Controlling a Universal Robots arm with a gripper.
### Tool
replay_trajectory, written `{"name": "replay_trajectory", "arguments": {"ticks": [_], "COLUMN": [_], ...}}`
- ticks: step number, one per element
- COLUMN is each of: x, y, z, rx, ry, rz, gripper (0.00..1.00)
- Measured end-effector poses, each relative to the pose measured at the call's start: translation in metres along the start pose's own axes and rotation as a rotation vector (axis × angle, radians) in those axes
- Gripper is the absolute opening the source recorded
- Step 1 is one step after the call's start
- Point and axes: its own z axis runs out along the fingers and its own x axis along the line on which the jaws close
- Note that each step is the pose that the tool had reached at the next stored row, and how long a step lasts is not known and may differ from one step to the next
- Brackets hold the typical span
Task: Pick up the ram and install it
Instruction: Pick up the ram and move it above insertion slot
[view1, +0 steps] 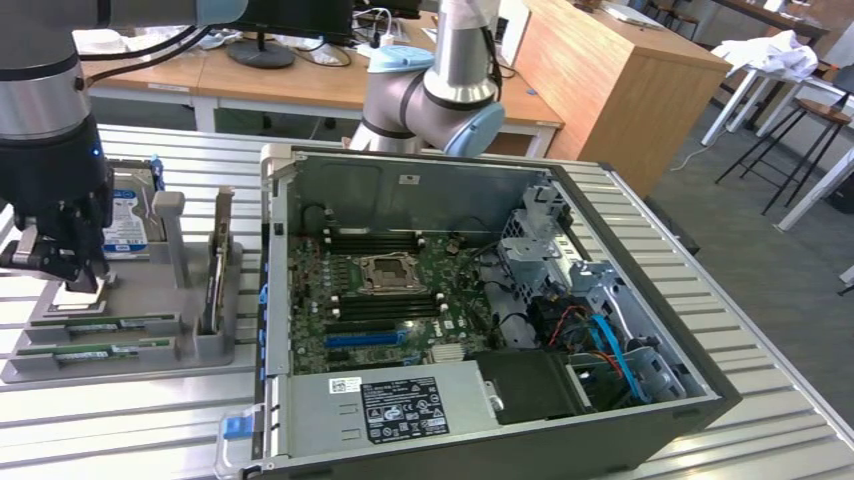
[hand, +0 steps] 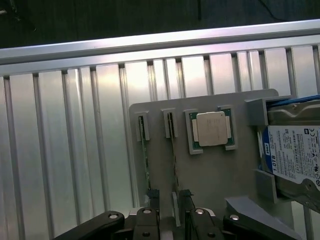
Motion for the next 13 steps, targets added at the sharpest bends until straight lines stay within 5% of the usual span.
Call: {"name": "replay_trajectory", "arguments": {"ticks": [13], "x": [0.0059], "y": [-0.0008], "z": [0.0017], "rx": [0.0], "ry": [-0.0001], "rz": [0.0], "gripper": [0.3]}}
